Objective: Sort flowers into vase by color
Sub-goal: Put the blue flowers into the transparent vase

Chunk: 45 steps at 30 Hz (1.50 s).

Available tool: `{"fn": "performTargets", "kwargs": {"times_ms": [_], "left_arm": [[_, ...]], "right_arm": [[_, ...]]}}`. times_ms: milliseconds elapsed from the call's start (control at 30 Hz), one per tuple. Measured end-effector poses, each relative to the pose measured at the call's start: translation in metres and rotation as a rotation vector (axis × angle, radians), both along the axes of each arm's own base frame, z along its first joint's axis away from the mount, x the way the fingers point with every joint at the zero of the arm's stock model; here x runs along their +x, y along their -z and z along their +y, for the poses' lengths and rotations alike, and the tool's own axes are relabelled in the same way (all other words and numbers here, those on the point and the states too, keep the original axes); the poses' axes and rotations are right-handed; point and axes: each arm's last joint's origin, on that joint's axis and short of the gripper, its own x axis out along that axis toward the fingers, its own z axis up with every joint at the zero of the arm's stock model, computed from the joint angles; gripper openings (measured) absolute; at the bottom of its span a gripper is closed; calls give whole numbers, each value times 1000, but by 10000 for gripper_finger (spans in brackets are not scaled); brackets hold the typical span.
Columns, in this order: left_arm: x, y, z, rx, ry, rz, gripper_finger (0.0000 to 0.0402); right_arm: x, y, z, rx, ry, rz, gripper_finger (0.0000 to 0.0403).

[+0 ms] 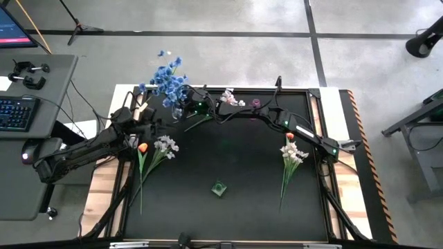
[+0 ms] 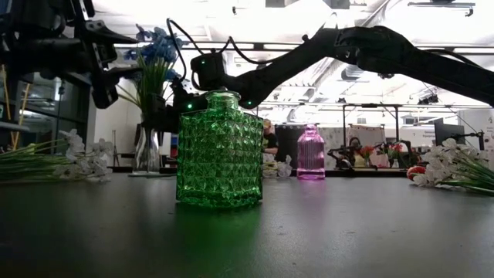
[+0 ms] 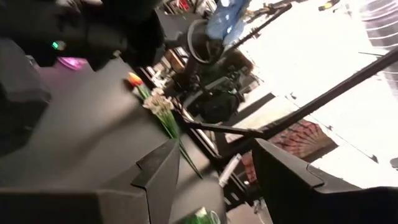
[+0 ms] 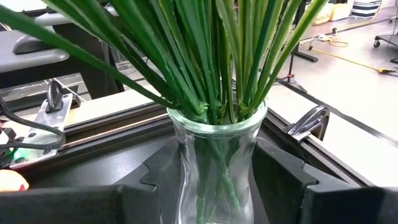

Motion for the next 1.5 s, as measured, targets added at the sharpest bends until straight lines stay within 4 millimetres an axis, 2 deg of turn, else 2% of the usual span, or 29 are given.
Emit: {"fn": "performTargets", "kwargs": {"times_ms": [200, 567, 700, 1100, 1300, 1500], "left_arm": [[0, 0, 0, -1, 6, 0, 189], [0, 0, 0, 7, 8, 1, 189], [0, 0, 0, 7, 8, 1, 189], [0, 0, 0, 7, 7, 1, 189], [0, 0, 0, 12, 7, 2, 189], [0, 0, 0, 16, 5, 1, 189]], "right_arm": [[0, 0, 0, 1, -1, 0, 176], [0, 2, 0, 31, 5, 7, 267], [-2, 0, 0, 37, 4, 40, 288], [-28, -44, -10, -46, -16, 303, 293], [-44, -57, -11, -74, -51, 465, 293], [-64, -67, -9, -30, -102, 629, 293]]}}
